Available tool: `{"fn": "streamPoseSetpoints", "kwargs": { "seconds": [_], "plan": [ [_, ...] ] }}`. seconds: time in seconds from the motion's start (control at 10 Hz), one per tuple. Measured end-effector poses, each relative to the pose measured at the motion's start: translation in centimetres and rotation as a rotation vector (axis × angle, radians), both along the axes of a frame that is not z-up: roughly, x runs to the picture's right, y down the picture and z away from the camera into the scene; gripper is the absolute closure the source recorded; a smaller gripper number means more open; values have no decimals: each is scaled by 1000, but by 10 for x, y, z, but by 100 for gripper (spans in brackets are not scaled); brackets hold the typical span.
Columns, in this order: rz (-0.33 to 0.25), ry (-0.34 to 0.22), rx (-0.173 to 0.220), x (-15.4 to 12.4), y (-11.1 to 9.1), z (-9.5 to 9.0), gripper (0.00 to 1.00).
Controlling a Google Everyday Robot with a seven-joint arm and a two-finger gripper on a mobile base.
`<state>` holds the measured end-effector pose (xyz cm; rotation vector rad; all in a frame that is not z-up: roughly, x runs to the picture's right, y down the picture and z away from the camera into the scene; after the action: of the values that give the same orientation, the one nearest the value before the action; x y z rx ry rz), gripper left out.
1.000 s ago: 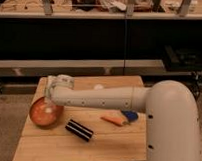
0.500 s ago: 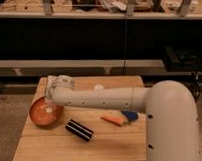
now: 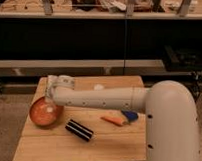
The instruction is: Place the bottle in the ceramic bowl
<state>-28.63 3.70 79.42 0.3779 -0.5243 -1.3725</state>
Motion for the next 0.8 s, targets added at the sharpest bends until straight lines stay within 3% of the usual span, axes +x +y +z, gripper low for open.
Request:
{"fn": "streamPoseSetpoints", "kwargs": {
  "seconds": [0.8],
  "plan": [
    [-12, -12, 27, 1, 0, 1, 59]
  ]
}}
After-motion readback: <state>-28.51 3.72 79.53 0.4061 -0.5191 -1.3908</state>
